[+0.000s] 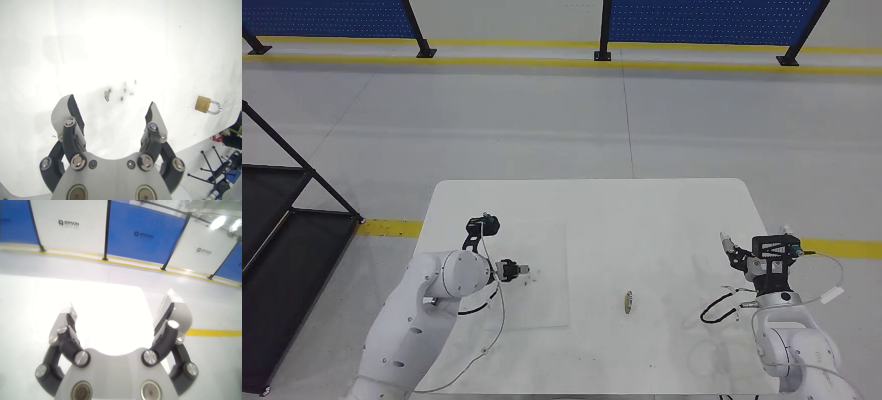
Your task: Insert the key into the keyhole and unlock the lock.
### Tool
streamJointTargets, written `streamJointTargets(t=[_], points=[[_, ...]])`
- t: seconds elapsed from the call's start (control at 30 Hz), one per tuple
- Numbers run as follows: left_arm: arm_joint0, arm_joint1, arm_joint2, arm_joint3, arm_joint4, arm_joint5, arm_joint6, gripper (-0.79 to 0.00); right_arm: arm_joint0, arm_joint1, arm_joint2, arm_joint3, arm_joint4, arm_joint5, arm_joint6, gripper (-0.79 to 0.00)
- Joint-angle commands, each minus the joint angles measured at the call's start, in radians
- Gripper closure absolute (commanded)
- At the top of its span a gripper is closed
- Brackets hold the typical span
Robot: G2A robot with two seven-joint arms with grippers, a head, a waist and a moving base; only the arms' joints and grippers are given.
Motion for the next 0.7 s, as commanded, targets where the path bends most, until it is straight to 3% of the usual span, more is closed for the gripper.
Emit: streamJointTargets(t=[0.0,0.1,0.27,0.67], points=[[0.000,0.000,0.004,0.010,0.005,0.001,0.006,-0.576,0.000,0.000,0.000,0.000,0.000,0.000,0.000,-0.785],[-0.003,0.001,0.018,0.026,0.027,-0.002,0.014,-0.548,0.000,0.000,0.000,0.000,0.000,0.000,0.000,-0.785],[-0.009,0.001,0.030,0.036,0.031,0.001,0.017,-0.391,0.000,0.000,0.000,0.000,0.000,0.000,0.000,-0.785],[-0.021,0.002,0.046,0.066,0.032,-0.005,0.021,-0.274,0.000,0.000,0.000,0.000,0.000,0.000,0.000,-0.785]])
